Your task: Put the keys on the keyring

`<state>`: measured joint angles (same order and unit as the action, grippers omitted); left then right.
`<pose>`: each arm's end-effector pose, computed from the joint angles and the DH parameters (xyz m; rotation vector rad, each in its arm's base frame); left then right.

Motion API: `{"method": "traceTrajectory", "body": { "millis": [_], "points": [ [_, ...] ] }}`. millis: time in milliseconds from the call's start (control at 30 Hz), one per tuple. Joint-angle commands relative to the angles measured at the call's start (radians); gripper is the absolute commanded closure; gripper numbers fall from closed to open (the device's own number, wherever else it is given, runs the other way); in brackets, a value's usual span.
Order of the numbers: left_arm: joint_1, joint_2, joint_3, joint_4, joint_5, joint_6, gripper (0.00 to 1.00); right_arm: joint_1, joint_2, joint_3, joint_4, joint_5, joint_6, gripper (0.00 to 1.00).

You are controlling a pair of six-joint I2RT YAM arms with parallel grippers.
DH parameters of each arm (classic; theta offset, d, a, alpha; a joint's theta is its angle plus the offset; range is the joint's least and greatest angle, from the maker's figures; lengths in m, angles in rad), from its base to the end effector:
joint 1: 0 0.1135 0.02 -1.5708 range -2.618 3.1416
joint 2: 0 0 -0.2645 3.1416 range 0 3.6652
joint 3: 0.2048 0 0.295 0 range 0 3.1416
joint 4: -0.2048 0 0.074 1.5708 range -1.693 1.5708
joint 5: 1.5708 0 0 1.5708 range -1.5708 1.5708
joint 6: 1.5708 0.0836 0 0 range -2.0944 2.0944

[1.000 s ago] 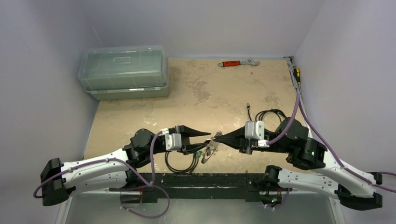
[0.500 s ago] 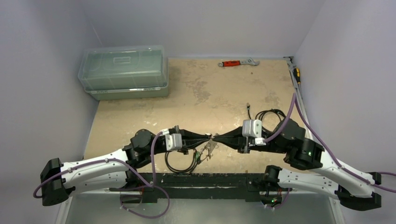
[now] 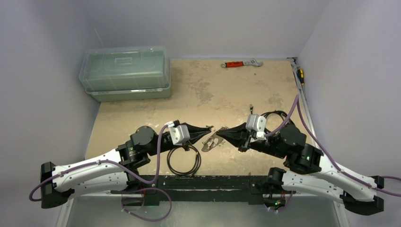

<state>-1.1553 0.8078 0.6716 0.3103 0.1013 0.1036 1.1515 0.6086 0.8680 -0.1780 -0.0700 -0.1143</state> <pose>0.1078 -0.2654 0.3521 0.9318 1.1295 -0.9380 0.0857 0.2067 0.4096 -0.9664 1.2176 0.8826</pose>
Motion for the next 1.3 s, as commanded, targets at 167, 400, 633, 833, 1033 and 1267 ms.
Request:
{"method": "traceTrajectory", "body": {
  "millis": [167, 400, 633, 833, 1033, 1267],
  "points": [
    [-0.004, 0.006, 0.091, -0.069, -0.110, 0.047, 1.00, 0.003, 0.000, -0.014, 0.096, 0.048, 0.034, 0.91],
    [-0.004, 0.074, 0.156, -0.142, -0.186, 0.062, 1.00, 0.003, -0.012, -0.019, 0.080, 0.165, 0.064, 0.31],
    [-0.004, 0.112, 0.167, -0.152, -0.257, 0.071, 1.00, 0.003, -0.065, -0.040, 0.097, 0.277, 0.081, 0.27],
    [-0.004, 0.195, 0.220, -0.192, -0.357, 0.032, 1.00, 0.003, -0.068, -0.033, 0.085, 0.376, 0.086, 0.27],
    [0.022, 0.331, 0.270, -0.199, -0.429, -0.034, 1.00, 0.004, -0.078, -0.053, 0.120, 0.445, 0.144, 0.26],
    [0.196, 0.498, 0.314, -0.160, -0.336, -0.143, 1.00, 0.003, -0.096, -0.067, 0.110, 0.632, 0.199, 0.21]
  ]
}}
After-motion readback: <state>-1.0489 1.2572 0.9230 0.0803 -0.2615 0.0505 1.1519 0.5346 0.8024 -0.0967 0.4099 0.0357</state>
